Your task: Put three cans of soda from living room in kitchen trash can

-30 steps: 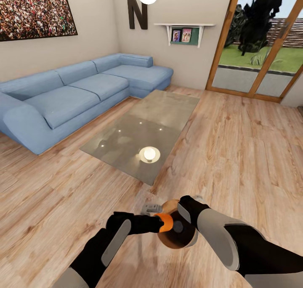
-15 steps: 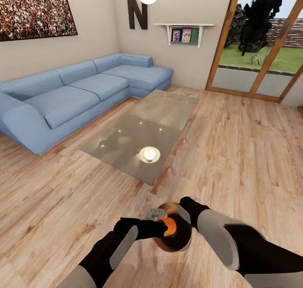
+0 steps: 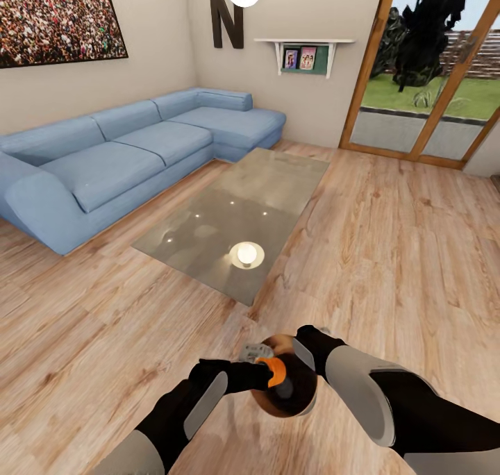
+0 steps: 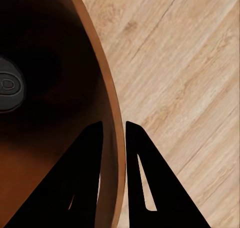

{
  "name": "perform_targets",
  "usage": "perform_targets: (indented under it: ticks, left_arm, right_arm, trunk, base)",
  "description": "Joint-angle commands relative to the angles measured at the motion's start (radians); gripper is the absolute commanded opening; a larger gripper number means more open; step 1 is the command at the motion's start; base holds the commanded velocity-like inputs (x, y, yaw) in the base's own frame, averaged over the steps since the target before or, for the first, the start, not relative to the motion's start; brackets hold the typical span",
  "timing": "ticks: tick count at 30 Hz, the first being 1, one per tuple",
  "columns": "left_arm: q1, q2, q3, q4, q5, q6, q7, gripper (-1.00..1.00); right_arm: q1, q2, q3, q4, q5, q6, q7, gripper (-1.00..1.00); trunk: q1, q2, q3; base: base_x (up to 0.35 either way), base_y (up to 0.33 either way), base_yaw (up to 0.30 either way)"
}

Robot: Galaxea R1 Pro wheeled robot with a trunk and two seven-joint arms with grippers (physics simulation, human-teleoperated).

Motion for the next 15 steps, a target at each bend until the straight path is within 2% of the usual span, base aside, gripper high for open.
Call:
perform_targets:
  ticks: [1,8,14,15]
  left_arm:
    - [-0.003,0.0,0.0,0.005,0.0,-0.002,0.0,-1.0]
    - [-0.033,-0.004,0.001,0.07,0.0,-0.04,-0.002,-1.0]
    - [-0.042,-0.006,0.001,0.084,0.0,-0.055,-0.002,-1.0]
    - [-0.042,-0.006,0.001,0.085,0.0,-0.057,-0.002,1.0]
  right_arm:
    - [0.0,0.0,0.001,0.0,-0.002,-0.001,0.003,-1.0]
    - [0.0,0.0,0.001,0.001,-0.002,-0.001,0.003,-1.0]
    - [0.0,0.0,0.002,0.008,-0.002,-0.001,0.003,-1.0]
    - [0.0,0.0,0.002,0.009,-0.002,-0.001,0.003,-1.0]
  trunk:
    - [0.0,0.0,0.0]
    - [0.0,0.0,0.0]
    - [0.0,0.0,0.0]
    - [0.0,0.0,0.0]
  base:
    - [0.0,0.0,0.0]
    - [0.0,0.0,0.0]
    - [0.0,0.0,0.0]
    - [0.0,0.0,0.0]
